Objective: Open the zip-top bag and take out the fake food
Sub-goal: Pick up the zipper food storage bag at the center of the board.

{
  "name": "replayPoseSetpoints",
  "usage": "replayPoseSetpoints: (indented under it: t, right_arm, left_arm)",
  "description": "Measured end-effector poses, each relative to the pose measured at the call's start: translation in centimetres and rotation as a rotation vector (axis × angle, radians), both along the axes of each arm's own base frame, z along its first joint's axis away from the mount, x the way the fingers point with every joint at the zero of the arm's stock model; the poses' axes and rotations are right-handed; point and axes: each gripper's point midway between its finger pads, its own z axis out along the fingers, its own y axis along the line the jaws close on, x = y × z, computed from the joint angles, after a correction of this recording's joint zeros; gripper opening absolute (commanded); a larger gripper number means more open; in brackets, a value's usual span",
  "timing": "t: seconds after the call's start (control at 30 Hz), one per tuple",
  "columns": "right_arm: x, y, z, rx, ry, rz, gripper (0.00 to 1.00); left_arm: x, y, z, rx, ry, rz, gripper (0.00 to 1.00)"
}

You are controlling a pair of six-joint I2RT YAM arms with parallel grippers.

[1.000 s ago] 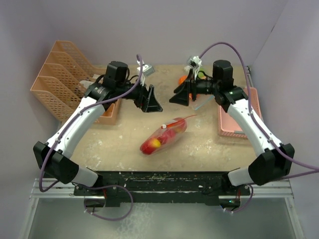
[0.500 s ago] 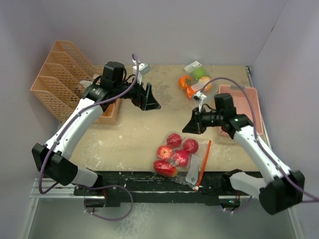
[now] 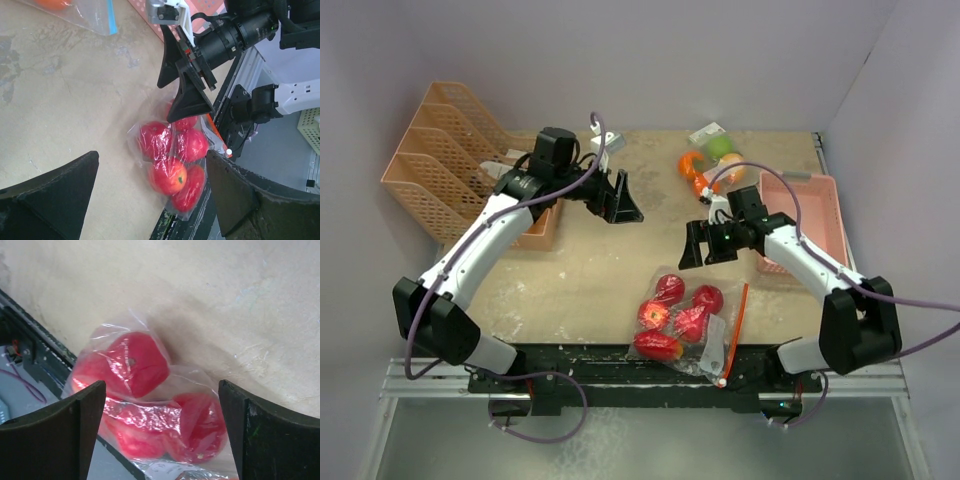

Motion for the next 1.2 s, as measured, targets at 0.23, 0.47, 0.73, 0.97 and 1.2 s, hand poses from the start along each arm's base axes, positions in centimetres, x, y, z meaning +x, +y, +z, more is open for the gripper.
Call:
replayPoseSetpoints:
  t: [0.23,0.47,0.73,0.97,1.2]
  right_arm:
    - [-0.4,-0.6,-3.5,-0.061,0.058,0.053,0.94]
    - [-0.9,1.2,-4.1,-0.007,0.065,0.168,0.98]
    - [-0.6,5.8,-1.6,0.008,-0.051,0.327,0.99]
    - [-1.5,5.0,-4.5,-0.117,0.001,0.317,1.0]
    - [-2.0,4.2,-5.9,-0.179,0.062,0.283,0.81]
  left_arm:
    - [0.6,-0.3,-1.5,0.013,0.029,-0.003,0.91]
    - [0.6,-0.3,-2.4,0.013,0.043,0.001,0.92]
    - [0.7,-0.5,-3.0,0.004,0.065,0.014,0.91]
    - [0.6,-0.4,-3.5,0.007,0.085,0.024,0.91]
    - [0.7,-0.2,-3.8,0.022,0.093,0.04,0.91]
